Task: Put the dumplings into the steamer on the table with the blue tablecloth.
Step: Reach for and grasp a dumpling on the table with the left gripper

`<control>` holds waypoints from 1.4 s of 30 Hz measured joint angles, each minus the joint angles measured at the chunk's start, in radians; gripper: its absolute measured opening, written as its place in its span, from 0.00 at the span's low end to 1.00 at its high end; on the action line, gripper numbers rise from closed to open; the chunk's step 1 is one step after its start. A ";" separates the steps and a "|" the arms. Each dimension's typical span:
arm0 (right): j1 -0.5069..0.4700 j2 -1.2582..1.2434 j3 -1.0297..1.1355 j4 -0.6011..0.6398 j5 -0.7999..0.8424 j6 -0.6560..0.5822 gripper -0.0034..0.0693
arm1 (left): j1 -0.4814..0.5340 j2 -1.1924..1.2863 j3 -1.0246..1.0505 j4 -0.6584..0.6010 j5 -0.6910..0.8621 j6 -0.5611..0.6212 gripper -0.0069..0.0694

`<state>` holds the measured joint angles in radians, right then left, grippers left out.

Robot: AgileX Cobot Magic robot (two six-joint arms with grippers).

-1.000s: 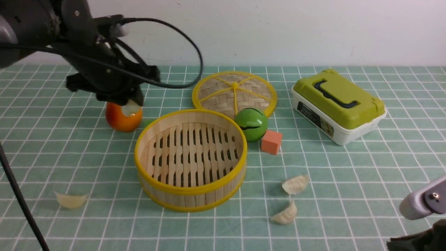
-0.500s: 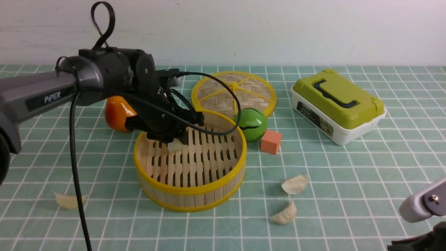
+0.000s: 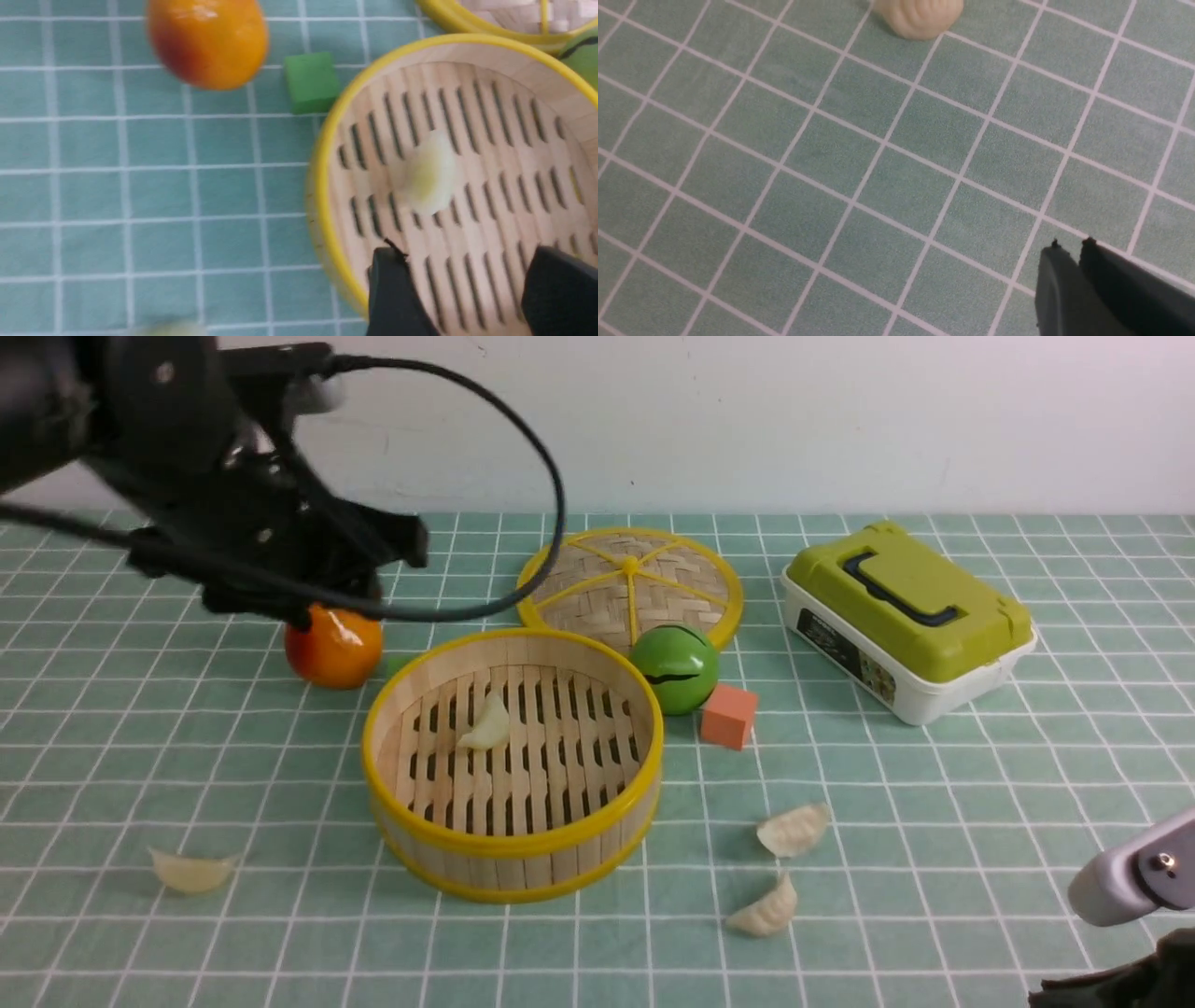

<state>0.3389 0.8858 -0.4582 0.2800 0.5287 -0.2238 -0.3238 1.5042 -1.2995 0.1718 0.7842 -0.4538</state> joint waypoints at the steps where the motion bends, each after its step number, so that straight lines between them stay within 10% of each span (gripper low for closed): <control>1: 0.000 0.000 0.000 0.009 -0.002 0.000 0.13 | 0.000 -0.054 0.098 0.044 -0.054 -0.068 0.54; 7: 0.000 0.000 0.000 0.027 -0.004 0.000 0.13 | 0.010 -0.215 0.531 0.297 -0.335 -0.542 0.45; 15: 0.000 0.000 0.000 0.050 -0.002 0.000 0.15 | 0.167 -0.099 0.600 0.601 -0.398 -1.067 0.56; 31: 0.000 0.000 0.000 0.053 -0.002 0.000 0.17 | 0.177 0.177 0.504 0.602 -0.484 -1.135 0.70; 42: 0.000 0.000 0.000 0.053 -0.003 0.000 0.18 | 0.177 0.208 0.475 0.609 -0.453 -1.006 0.31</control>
<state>0.3389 0.8858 -0.4582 0.3333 0.5255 -0.2238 -0.1465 1.7126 -0.8247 0.7805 0.3309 -1.4597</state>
